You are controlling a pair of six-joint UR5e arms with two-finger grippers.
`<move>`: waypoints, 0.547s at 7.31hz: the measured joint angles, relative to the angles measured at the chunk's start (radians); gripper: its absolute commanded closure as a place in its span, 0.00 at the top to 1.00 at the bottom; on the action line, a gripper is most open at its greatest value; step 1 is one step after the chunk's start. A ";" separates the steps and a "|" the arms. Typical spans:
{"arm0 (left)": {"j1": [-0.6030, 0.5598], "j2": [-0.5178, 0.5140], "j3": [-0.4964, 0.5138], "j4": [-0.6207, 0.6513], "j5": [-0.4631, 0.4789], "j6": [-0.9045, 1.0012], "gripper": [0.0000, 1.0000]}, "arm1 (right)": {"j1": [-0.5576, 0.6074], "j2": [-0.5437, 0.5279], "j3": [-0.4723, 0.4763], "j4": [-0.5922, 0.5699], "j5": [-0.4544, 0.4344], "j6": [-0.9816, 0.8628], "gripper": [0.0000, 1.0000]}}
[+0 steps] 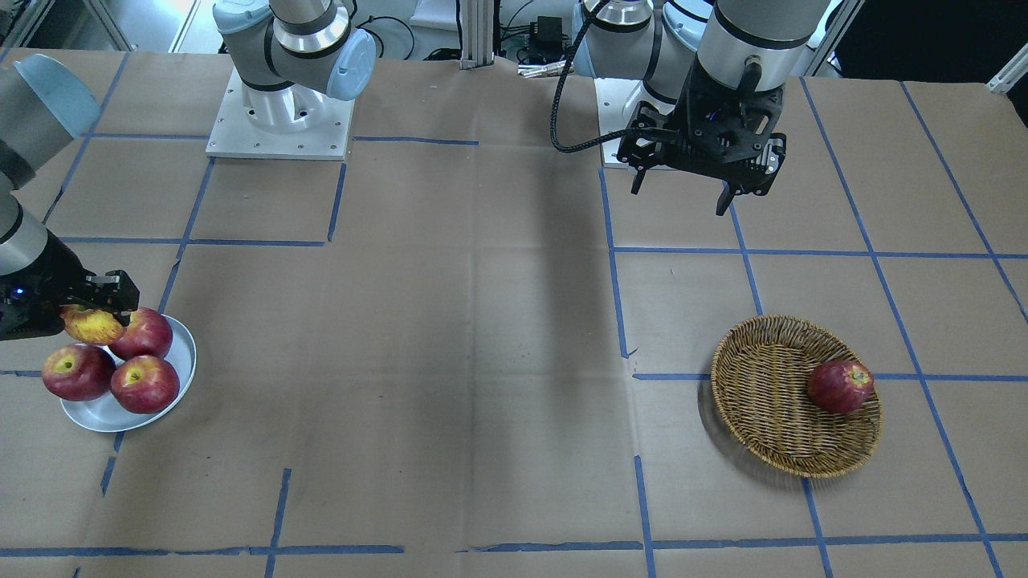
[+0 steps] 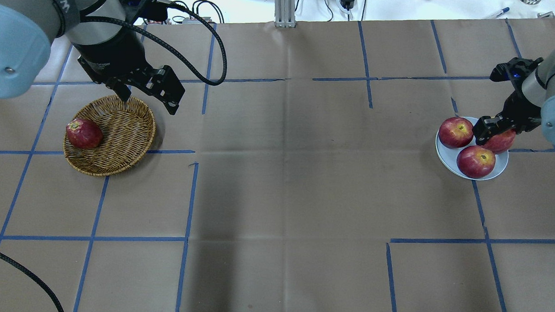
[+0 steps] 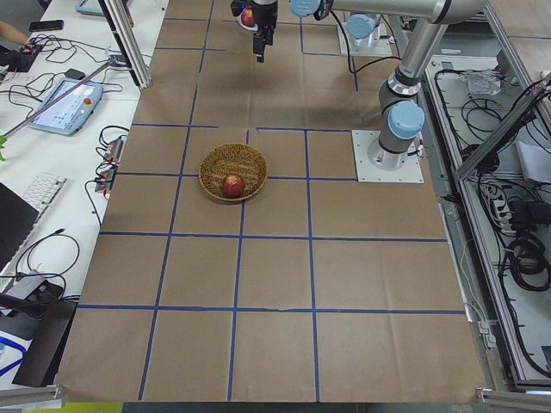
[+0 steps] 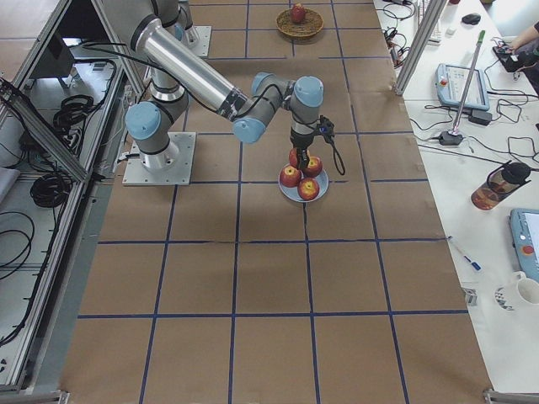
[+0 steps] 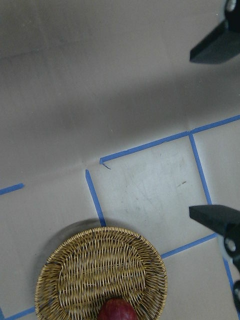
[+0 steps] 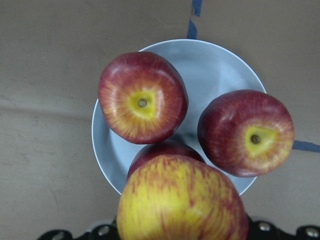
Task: Transfer apple from basket to plate
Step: 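Lower the apple onto the white plate and open the right gripper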
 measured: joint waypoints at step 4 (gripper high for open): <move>0.000 0.003 -0.001 0.000 -0.001 0.001 0.99 | -0.017 0.025 0.010 -0.097 0.020 -0.033 0.53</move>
